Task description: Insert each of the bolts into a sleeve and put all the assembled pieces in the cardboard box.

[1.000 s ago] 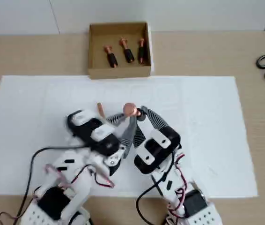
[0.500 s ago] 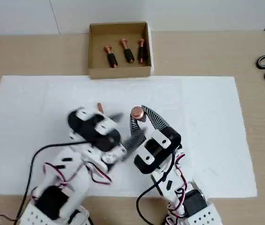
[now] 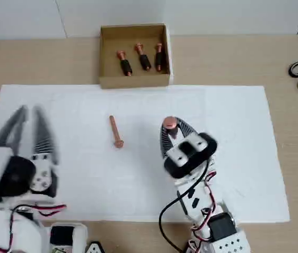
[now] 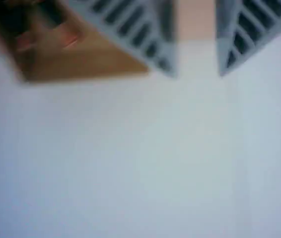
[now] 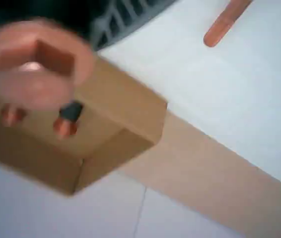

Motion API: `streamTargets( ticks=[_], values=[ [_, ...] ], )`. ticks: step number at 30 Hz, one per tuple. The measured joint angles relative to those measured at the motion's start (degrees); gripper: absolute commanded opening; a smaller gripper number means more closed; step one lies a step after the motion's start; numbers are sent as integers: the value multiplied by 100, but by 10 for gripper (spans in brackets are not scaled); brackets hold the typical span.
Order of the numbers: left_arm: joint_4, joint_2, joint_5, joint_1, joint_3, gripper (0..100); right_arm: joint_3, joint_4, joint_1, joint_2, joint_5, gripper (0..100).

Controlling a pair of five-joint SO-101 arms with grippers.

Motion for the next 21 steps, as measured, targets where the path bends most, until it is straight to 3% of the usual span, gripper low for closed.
streamTargets(
  ticks=[4, 9, 13, 21],
  values=[
    [141, 0, 105, -1160, 237, 6, -501, 941, 519, 9, -633, 4],
    [-440, -97, 457, -2013, 1134, 6, -2286, 2470, 1477, 0, -782, 3],
    [-1029, -642, 554, -2136, 2048, 6, -3446, 3385, 2251, -44, -782, 3],
    [-2040, -1776, 580, -2154, 3596, 6, -4334, 4659, 4484, -114, -360, 3]
  ],
)
